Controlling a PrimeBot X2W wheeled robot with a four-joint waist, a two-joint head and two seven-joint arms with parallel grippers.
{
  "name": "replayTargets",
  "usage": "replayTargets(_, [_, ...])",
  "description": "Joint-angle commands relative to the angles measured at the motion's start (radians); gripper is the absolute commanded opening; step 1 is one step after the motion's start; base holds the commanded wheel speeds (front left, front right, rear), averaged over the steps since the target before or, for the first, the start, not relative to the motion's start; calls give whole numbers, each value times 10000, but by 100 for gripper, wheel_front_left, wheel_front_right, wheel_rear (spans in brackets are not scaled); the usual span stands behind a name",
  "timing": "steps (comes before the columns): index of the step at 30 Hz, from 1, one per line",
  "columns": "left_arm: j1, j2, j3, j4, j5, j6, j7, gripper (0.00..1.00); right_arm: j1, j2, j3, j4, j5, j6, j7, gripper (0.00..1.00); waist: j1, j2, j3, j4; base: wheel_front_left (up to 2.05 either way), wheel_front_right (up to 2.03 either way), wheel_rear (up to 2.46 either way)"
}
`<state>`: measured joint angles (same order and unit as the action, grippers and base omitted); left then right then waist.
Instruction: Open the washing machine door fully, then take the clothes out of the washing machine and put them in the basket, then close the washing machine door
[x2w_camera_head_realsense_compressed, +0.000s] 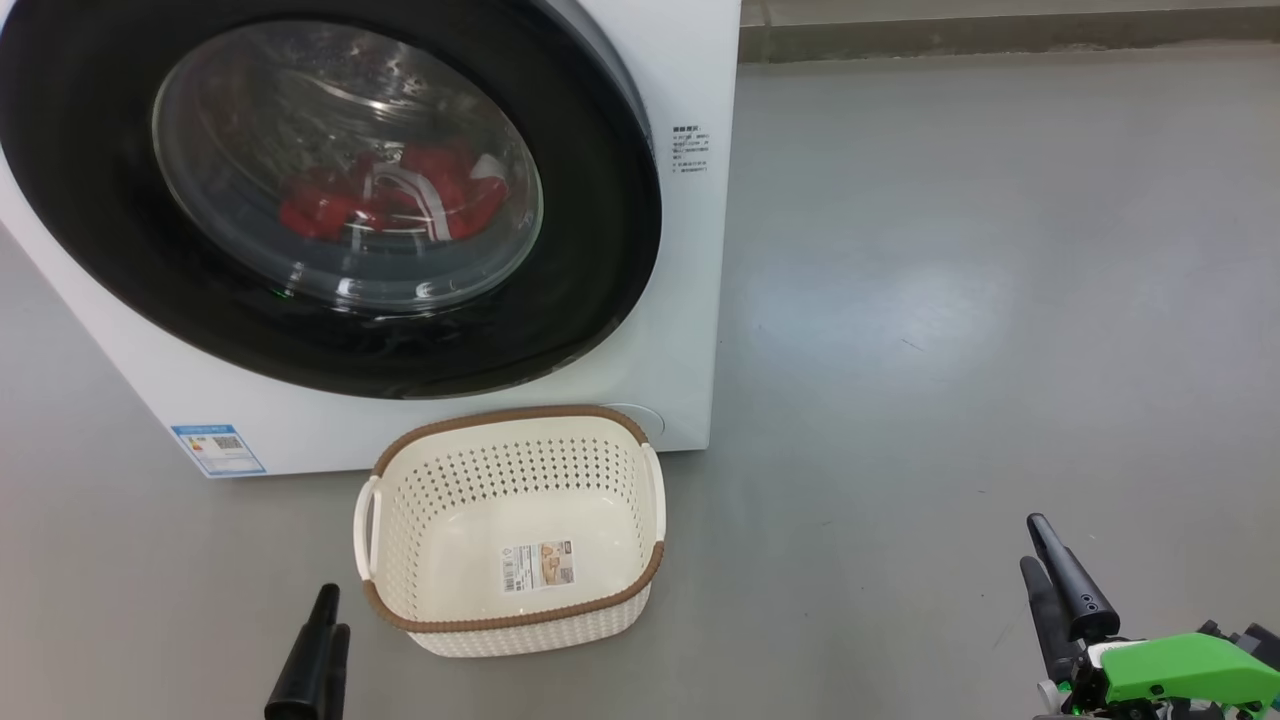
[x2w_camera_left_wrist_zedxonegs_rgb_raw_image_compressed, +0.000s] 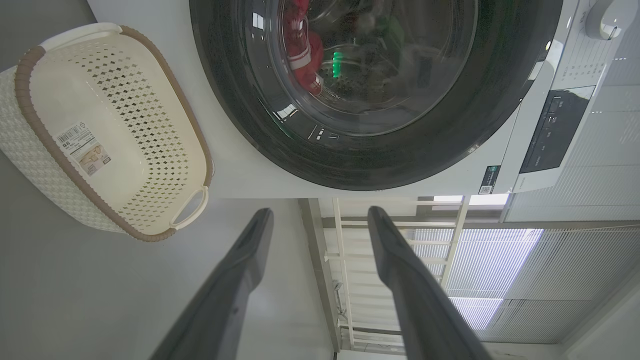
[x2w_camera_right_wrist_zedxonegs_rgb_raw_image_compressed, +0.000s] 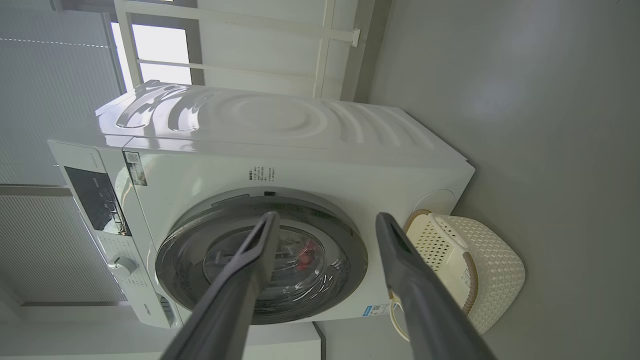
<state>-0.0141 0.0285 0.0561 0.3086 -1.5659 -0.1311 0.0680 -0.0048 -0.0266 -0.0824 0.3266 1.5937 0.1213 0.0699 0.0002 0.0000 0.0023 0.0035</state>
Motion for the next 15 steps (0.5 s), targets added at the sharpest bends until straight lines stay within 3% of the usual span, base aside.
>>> replayTargets(1, [-114,149,8,-341,226,0,-85,100,-207,-189,76,-295,-245,22,-91,100,-2,0,3,3,0,0,0])
replayTargets(15, [-54,137,50,-656,2132,1,-466,100,-183,-386,377,-375,-1563,30,-481,100,-2,0,52,33,0,0,0])
